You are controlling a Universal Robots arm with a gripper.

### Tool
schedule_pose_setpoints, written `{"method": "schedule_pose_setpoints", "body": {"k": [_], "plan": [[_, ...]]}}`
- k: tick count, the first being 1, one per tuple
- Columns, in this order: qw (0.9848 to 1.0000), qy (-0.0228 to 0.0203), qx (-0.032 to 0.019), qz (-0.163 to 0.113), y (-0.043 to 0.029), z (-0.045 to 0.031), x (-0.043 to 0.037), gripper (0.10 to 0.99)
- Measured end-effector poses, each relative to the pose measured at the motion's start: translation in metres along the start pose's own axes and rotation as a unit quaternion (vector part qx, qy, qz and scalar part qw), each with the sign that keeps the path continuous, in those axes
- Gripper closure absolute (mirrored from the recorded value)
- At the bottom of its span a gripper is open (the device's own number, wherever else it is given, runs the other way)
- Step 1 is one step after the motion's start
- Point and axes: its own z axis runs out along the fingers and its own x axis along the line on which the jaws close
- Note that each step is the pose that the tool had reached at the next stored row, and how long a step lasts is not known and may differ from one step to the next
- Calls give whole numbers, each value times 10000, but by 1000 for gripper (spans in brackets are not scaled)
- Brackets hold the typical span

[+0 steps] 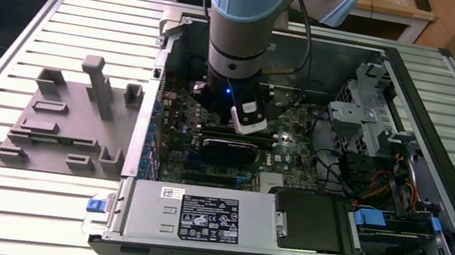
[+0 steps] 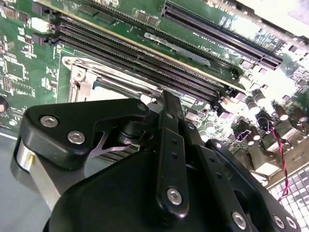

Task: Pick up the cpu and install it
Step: 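Install the second cpu locking lever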

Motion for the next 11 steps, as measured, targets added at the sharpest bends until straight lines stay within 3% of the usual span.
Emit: {"method": "schedule_pose_setpoints", "body": {"k": [11], "plan": [[10000, 1, 0, 0, -51, -4, -7, 980]]}}
